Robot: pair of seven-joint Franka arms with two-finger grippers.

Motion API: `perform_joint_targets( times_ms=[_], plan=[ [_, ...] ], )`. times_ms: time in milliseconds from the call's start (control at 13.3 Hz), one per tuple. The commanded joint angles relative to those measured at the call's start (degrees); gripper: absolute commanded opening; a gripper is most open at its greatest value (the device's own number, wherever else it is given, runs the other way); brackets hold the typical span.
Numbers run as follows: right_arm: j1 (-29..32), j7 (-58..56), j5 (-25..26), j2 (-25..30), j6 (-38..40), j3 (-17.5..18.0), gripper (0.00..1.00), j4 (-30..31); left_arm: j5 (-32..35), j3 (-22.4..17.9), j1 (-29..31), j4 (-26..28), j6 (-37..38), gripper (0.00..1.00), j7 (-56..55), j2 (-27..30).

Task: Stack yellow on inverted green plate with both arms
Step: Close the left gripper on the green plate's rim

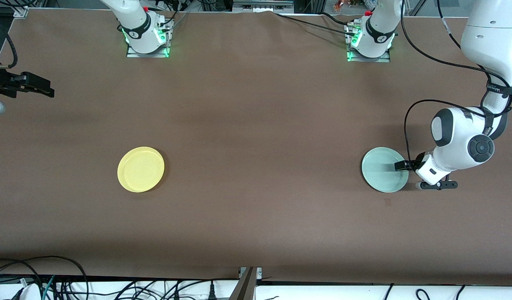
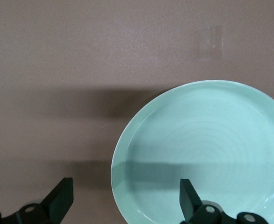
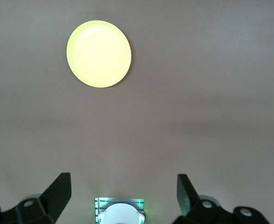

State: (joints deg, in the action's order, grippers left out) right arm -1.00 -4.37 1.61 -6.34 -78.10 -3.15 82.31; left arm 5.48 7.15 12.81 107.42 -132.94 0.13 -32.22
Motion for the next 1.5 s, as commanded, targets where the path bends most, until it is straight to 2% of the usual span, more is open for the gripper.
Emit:
perform_joint_targets(
  times_ms=[0, 375, 524, 824, 1199, 1423],
  plan=[
    [0.21, 0.41, -1.08, -0.26, 0.14, 0.16, 1.00, -0.83, 4.70, 0.32, 0.29, -1.43, -0.82, 1.00, 0.66, -1.70],
    [0.30, 0.33, -1.70, -0.34, 0.06, 0.07, 1.00, -0.83, 5.33, 0.32, 0.64, -1.69, -1.71, 0.99, 0.92, -2.85],
    [0.39, 0.33, -1.78, -0.34, 0.06, 0.07, 1.00, -0.83, 5.33, 0.32, 0.64, -1.69, -1.53, 0.74, 1.44, -2.85],
    [0.47, 0.24, -2.13, -0.34, 0.06, -0.02, 1.00, -0.83, 5.33, 0.32, 0.64, -1.69, -1.53, 0.53, 3.38, -2.85],
    [0.39, 0.33, -2.14, -0.34, 0.06, -0.02, 1.00, -0.83, 5.33, 0.32, 0.64, -1.69, -1.53, 0.47, 4.43, -2.85],
    [0.39, 0.24, -2.40, -0.34, 0.06, -0.02, 1.00, -0.83, 5.33, 0.32, 0.82, -1.69, -1.53, 0.41, 5.49, -2.85]
  ],
)
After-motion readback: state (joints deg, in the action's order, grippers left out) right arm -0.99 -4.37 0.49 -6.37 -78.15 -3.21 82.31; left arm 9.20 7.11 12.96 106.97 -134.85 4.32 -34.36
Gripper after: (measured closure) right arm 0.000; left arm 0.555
